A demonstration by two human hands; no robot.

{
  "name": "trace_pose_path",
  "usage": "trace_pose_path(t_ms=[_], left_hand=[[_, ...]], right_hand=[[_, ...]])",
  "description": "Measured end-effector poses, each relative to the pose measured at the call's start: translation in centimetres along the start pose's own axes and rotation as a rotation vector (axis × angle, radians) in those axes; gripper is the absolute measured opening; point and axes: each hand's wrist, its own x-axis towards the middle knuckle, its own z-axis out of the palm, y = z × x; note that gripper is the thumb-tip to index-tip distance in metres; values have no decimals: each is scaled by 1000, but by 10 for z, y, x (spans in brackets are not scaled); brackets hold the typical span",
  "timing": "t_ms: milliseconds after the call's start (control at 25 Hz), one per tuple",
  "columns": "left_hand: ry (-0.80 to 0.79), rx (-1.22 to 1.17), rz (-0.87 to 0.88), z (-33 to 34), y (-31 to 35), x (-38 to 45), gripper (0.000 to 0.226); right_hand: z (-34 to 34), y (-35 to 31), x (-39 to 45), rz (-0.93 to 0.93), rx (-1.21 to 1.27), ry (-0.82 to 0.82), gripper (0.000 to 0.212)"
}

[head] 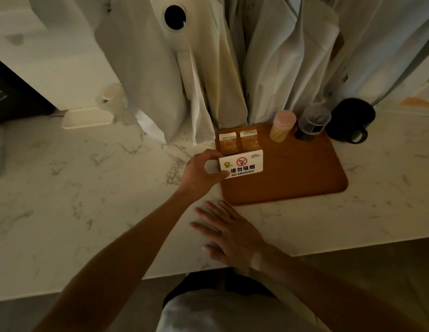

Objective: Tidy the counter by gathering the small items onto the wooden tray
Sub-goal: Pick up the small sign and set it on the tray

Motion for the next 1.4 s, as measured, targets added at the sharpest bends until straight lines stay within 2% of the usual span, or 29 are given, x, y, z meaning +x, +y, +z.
trace_pose_path(t_ms=[240, 440, 960, 1240, 1400], left_hand=[[-24, 99, 88, 12, -7, 6, 42], [-24, 67, 45, 13, -13, 4, 45], [-29, 38, 64, 14, -14, 1, 44], [-49, 99, 114, 12, -18, 3, 53], [-37, 147, 139, 9, -19, 6, 46]], right_hand=[[0, -1, 0, -2, 16, 17, 59], [6, 0, 1, 0, 15, 24, 59], [7, -1, 1, 7, 9, 53, 58], [9, -1, 1, 5, 13, 67, 58], [7, -2, 2, 4, 21, 70, 59]])
